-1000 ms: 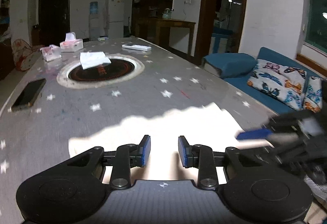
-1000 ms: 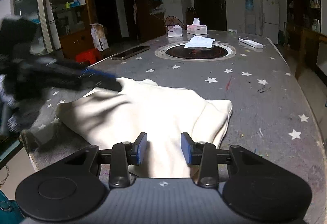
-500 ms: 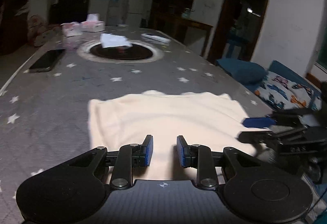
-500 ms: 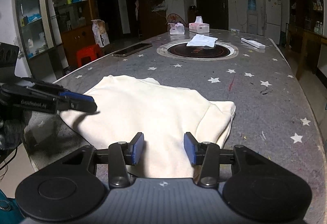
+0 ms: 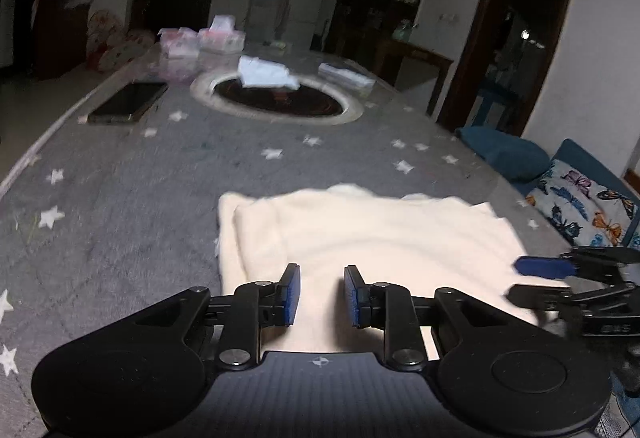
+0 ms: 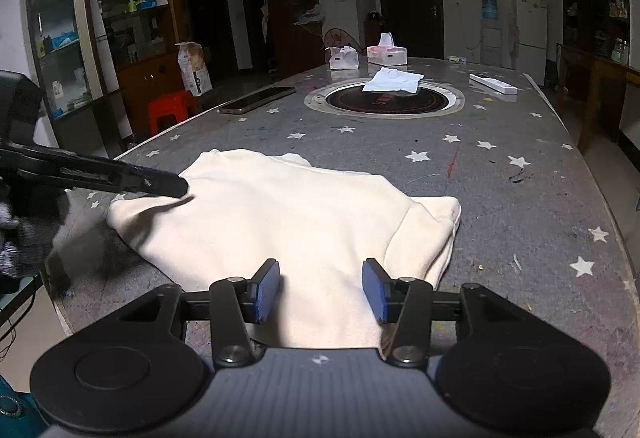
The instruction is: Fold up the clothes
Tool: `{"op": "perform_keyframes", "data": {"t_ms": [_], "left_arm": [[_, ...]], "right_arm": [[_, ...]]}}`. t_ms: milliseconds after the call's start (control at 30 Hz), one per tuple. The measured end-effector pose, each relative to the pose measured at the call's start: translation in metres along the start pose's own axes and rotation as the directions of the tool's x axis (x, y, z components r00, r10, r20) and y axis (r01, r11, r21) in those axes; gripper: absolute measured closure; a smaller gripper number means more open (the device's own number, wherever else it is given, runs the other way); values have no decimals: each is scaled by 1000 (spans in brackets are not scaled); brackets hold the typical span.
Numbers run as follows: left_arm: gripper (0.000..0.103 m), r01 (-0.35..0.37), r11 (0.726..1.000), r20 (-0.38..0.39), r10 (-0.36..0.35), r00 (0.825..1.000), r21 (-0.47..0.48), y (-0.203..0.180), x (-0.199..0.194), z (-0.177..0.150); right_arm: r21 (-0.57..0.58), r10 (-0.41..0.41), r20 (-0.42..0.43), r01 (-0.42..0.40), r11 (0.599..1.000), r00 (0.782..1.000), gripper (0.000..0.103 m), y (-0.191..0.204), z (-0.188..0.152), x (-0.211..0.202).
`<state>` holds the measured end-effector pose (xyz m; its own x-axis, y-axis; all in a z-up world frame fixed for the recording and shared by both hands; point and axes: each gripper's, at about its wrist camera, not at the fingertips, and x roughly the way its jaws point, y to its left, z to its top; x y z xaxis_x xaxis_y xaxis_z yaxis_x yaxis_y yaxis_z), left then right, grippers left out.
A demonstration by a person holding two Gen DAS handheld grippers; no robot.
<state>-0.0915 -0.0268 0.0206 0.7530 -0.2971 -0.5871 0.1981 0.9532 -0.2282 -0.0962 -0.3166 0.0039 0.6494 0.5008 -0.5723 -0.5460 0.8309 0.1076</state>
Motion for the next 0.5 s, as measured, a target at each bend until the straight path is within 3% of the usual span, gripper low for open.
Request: {"op": "perform_keyframes", "data": {"t_ms": [267,500], "left_arm": [[76,-29,1000,8,29,1000,12,3,1,18],[76,-75,997,-39,76,996,24,11,37,29]], "right_arm": [[-28,-4,-5,4,1000,1000,53,0,11,1],[-29,7,-31,-8,1000,999,52,-5,28,24]]}}
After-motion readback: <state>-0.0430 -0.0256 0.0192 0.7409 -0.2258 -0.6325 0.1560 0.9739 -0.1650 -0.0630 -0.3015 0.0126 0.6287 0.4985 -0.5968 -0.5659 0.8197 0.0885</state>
